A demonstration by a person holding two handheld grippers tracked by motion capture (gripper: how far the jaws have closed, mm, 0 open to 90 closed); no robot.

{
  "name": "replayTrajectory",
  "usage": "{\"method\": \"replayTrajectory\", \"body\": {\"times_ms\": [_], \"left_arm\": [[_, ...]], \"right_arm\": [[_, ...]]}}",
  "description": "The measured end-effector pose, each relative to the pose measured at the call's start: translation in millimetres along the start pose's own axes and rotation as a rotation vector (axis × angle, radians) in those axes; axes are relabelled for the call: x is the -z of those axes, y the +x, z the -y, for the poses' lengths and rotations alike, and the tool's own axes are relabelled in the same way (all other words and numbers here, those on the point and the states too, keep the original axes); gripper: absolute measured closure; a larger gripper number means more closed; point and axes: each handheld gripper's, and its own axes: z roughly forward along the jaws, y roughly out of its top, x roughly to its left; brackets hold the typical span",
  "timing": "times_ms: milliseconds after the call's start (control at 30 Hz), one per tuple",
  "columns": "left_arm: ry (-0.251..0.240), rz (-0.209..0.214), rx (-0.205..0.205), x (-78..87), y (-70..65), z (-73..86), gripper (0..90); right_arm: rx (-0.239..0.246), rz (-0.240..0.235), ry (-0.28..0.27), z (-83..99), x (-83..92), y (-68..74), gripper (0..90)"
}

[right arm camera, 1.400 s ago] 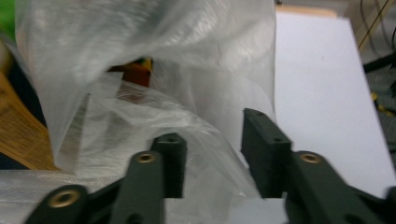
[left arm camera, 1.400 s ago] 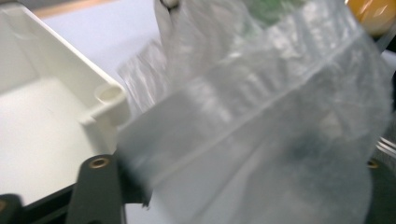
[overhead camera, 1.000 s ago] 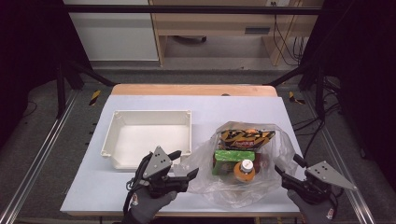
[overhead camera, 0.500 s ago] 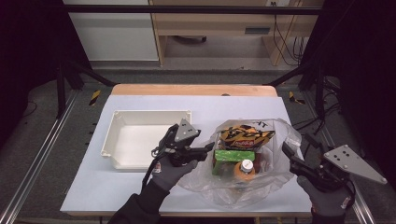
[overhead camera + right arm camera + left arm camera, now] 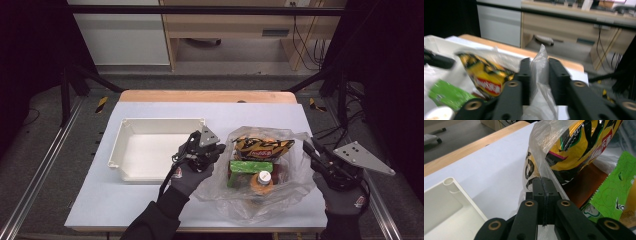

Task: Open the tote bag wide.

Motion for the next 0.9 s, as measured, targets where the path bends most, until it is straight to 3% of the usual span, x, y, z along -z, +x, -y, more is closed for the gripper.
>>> {"method": "replayTrajectory", "body": {"times_ms": [33, 100, 167, 333, 533, 567, 667, 733, 767, 800, 833, 867, 900], "left_arm": [[-0.004, -0.007, -0.004, 0.6, 0.4, -1.4, 89.9], [-0.008, -0.011, -0.005, 0.8, 1.2, -2.6, 89.9], [-0.02, -0.02, 0.0, 0.6, 2.4, -5.0, 89.9], [-0.016, -0.055, 0.013, -6.9, 6.6, -11.5, 89.9], [0.072, -0.106, 0.019, -31.7, 10.3, -3.5, 89.9], [0.109, -0.125, 0.02, -40.8, 11.6, 0.9, 89.9], [0.124, -0.12, 0.028, -46.7, 12.8, 5.5, 90.0], [0.099, -0.105, 0.042, -45.1, 14.5, 8.9, 89.9], [0.051, -0.09, 0.059, -37.1, 17.1, 9.7, 89.8], [0.051, -0.09, 0.059, -37.1, 17.1, 9.7, 89.4], [-0.004, -0.084, 0.067, -24.0, 19.5, 8.8, 85.4], [-0.004, -0.084, 0.067, -24.0, 19.5, 8.8, 83.8], [-0.071, -0.061, 0.07, -7.5, 22.2, 6.9, 81.6]], "right_arm": [[-0.018, 0.003, 0.038, 11.6, -5.2, -5.3, 81.4], [-0.025, 0.009, 0.056, 17.9, -8.0, -7.7, 83.4], [-0.035, 0.023, 0.1, 37.0, -17.6, -13.9, 87.1], [-0.067, 0.039, 0.159, 62.9, -38.0, -22.9, 87.8], [-0.071, 0.041, 0.225, 88.4, -60.2, -24.8, 87.5], [-0.088, 0.035, 0.243, 96.0, -66.6, -26.1, 87.3], [-0.103, 0.023, 0.257, 101.3, -72.0, -27.8, 87.2], [-0.102, 0.015, 0.249, 102.8, -72.8, -27.7, 86.5], [-0.111, 0.009, 0.236, 101.2, -69.9, -27.6, 84.4], [-0.111, 0.009, 0.236, 101.2, -69.9, -27.6, 84.4], [-0.114, 0.0, 0.21, 98.8, -64.4, -29.2, 80.2], [-0.113, -0.005, 0.198, 98.0, -62.4, -30.0, 78.3], [-0.115, -0.014, 0.183, 96.5, -59.2, -30.9, 75.5]]}}
